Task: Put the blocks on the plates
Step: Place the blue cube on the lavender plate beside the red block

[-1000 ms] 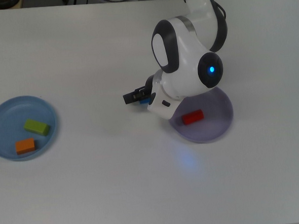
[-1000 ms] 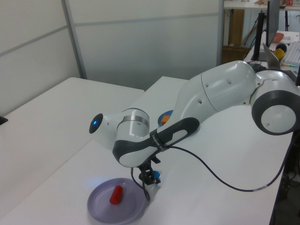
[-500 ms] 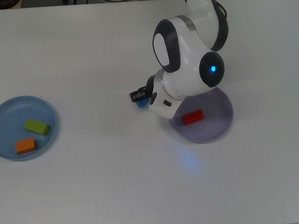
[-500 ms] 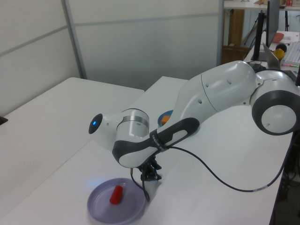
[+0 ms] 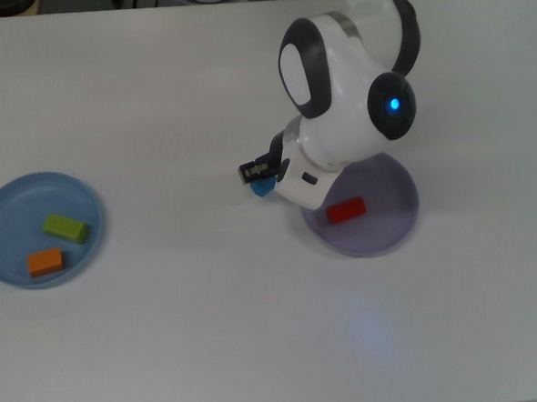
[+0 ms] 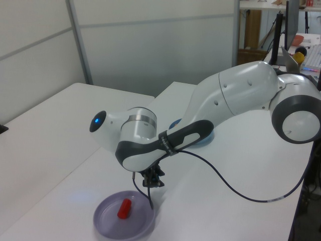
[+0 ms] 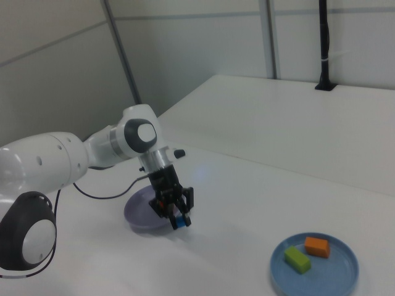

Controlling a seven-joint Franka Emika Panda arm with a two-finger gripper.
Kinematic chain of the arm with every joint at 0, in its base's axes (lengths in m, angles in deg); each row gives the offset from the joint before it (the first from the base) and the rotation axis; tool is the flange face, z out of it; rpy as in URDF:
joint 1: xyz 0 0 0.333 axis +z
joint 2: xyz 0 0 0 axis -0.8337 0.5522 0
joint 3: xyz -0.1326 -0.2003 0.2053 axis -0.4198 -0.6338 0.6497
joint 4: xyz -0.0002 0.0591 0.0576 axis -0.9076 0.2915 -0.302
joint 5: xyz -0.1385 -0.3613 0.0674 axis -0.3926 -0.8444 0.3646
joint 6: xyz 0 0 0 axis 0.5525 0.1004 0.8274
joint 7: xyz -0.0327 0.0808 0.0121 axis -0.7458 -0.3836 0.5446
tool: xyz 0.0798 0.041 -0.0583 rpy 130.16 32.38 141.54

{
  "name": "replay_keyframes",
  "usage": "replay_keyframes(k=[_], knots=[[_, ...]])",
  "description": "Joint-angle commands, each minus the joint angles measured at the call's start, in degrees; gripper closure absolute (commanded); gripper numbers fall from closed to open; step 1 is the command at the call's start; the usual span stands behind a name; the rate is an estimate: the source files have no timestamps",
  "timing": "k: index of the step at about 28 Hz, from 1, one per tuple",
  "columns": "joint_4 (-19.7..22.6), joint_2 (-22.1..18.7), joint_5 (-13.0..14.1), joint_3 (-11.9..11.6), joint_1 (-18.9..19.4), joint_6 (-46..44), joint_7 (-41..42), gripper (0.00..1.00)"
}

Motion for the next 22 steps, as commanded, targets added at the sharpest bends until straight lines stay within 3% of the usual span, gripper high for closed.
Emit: replay_keyframes(k=[1,5,6,7,8,12,18,22], knots=[[-0.28,-1.80,0.48,2.88,0.08,0.30,0.80,1.00],[-0.20,-1.62,0.40,5.44,0.69,0.47,0.19,0.94],[-0.11,-1.62,0.48,5.70,0.95,0.56,0.10,0.88],[-0.02,-1.62,0.40,5.79,1.39,0.65,0.10,0.77],[0.07,-1.53,0.31,5.79,2.35,0.65,-0.07,0.51],[0.16,-1.36,0.22,5.79,2.89,0.73,-1.13,0.04],[-0.46,-1.79,0.75,5.79,2.89,0.56,-1.83,0.00],[-1.07,-5.39,2.50,5.35,2.45,0.65,-2.54,0.00]])
